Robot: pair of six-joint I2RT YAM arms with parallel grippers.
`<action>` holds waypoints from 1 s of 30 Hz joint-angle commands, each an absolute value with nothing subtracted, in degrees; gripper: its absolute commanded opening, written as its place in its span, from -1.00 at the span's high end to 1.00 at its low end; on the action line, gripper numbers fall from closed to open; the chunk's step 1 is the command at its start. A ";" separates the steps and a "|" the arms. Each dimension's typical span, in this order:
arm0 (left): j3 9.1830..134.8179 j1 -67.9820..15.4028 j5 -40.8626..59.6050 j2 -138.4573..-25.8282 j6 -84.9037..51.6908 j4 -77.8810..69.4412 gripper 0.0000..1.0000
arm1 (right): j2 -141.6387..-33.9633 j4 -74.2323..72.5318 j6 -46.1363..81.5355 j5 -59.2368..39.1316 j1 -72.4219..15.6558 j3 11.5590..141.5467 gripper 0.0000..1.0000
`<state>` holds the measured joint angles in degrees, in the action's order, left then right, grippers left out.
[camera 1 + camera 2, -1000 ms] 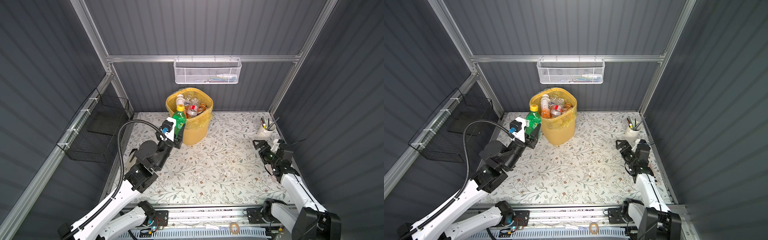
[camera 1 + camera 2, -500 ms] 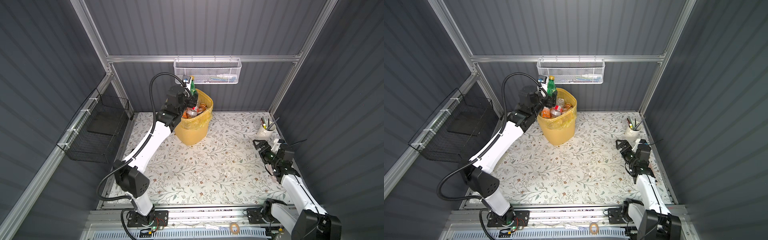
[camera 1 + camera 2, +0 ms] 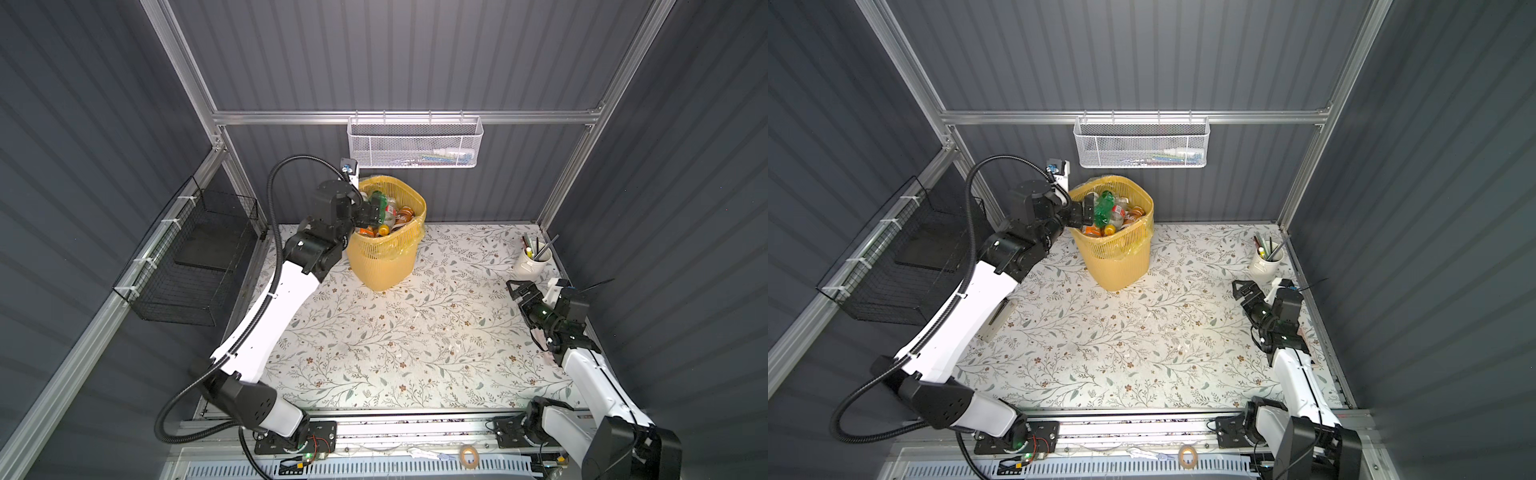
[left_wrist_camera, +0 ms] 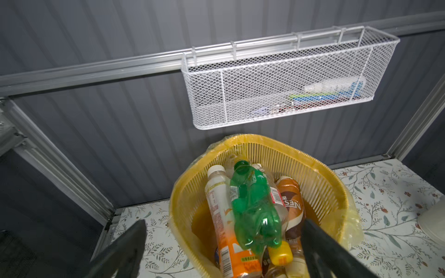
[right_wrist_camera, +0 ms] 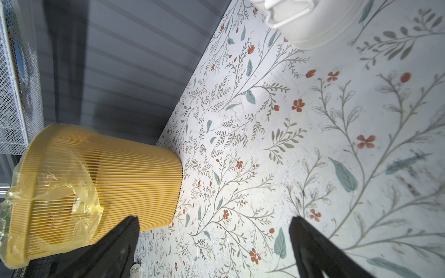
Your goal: Throw the plastic bottles in the bin
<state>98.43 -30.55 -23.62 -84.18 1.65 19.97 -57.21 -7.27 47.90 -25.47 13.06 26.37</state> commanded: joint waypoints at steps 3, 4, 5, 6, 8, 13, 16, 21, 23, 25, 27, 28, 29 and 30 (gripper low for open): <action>86.90 -30.54 -27.21 -78.94 -0.26 16.94 -0.99 | -57.00 -6.07 41.22 -22.74 13.19 27.65 -0.98; 83.93 -30.52 -28.54 -77.37 -0.80 16.50 -0.99 | -56.68 -5.42 39.30 -22.14 13.27 28.22 -0.98; 81.67 -30.58 -29.87 -76.00 -1.37 16.21 -0.99 | -56.39 -4.88 37.57 -21.62 13.27 28.61 -0.99; 77.37 -30.54 -31.41 -74.39 -2.00 15.48 -0.99 | -55.94 -4.63 35.27 -21.02 13.23 28.86 -0.98; 70.76 -30.52 -33.36 -70.84 -2.89 13.65 -0.99 | -54.96 -4.80 31.26 -19.89 13.26 28.77 -0.98; 55.36 -30.43 -41.58 -64.82 -3.60 8.14 -0.99 | -51.79 -11.21 21.02 -14.43 13.11 25.68 -0.98; 47.81 -30.32 -45.43 -64.16 -2.14 3.56 -0.99 | -50.64 -18.85 15.54 -12.25 12.94 21.90 -0.98; 38.50 -28.68 -55.31 -64.75 -3.63 -4.18 -0.99 | -54.52 -35.28 9.04 -8.09 11.50 15.66 -0.98; 35.36 -27.13 -54.70 -64.93 -3.93 -7.81 -0.99 | -58.66 -41.67 8.09 -6.83 10.65 14.48 -0.98; 32.36 -25.34 -54.06 -65.82 -3.94 -12.06 -0.99 | -65.21 -47.29 6.50 -6.07 8.90 14.45 -0.98; 30.07 -23.64 -53.90 -66.98 -3.90 -16.26 -0.99 | -71.61 -50.88 4.31 -5.30 6.47 15.55 -0.98; 28.75 -22.50 -52.70 -67.62 -3.44 -19.09 -0.99 | -75.45 -53.25 3.15 -4.98 4.93 15.98 -0.98; 27.31 -21.49 -50.72 -68.12 -2.59 -22.28 -0.99 | -78.79 -56.32 1.57 -5.70 3.68 16.07 -0.98; 25.40 -20.05 -48.30 -68.67 -1.88 -26.22 -0.99 | -83.85 -62.43 -0.57 -4.46 1.91 16.02 -0.98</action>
